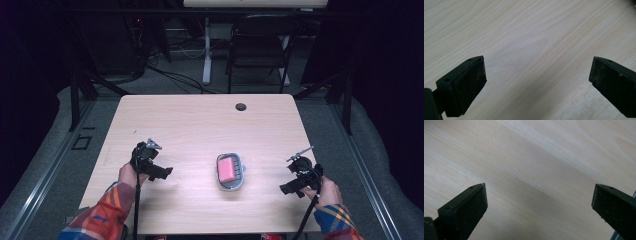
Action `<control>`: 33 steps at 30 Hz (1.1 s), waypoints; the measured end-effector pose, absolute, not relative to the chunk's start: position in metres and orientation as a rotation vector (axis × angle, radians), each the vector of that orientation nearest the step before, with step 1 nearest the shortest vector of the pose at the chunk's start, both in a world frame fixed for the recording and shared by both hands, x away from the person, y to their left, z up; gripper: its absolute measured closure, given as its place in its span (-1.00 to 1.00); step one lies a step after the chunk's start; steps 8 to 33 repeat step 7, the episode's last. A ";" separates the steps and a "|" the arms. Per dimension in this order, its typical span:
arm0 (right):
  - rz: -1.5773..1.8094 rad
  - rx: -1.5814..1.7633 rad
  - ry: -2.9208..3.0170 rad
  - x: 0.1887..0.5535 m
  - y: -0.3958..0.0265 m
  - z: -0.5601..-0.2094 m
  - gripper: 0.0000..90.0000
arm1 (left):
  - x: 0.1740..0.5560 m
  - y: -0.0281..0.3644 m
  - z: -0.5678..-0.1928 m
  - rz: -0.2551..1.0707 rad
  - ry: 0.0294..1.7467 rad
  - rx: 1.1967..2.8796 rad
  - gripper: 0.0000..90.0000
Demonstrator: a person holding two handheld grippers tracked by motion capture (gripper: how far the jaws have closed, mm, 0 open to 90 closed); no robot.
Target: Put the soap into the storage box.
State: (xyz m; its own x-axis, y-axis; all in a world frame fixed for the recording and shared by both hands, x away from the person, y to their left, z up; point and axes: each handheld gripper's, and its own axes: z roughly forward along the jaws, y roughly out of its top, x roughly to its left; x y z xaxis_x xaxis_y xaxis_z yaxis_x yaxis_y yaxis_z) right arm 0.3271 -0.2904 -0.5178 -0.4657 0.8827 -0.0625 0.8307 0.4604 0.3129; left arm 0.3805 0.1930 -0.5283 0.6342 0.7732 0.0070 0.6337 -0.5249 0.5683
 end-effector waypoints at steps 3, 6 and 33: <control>0.342 1.495 2.514 0.325 -0.291 -0.524 -1.00 | 0.381 0.193 -0.528 0.350 1.094 2.326 -0.99; 0.285 1.444 2.536 0.324 -0.288 -0.529 -1.00 | 0.381 0.193 -0.528 0.352 1.092 2.324 -0.99; 0.305 1.447 2.541 0.324 -0.287 -0.531 -1.00 | 0.381 0.193 -0.528 0.352 1.090 2.324 -0.99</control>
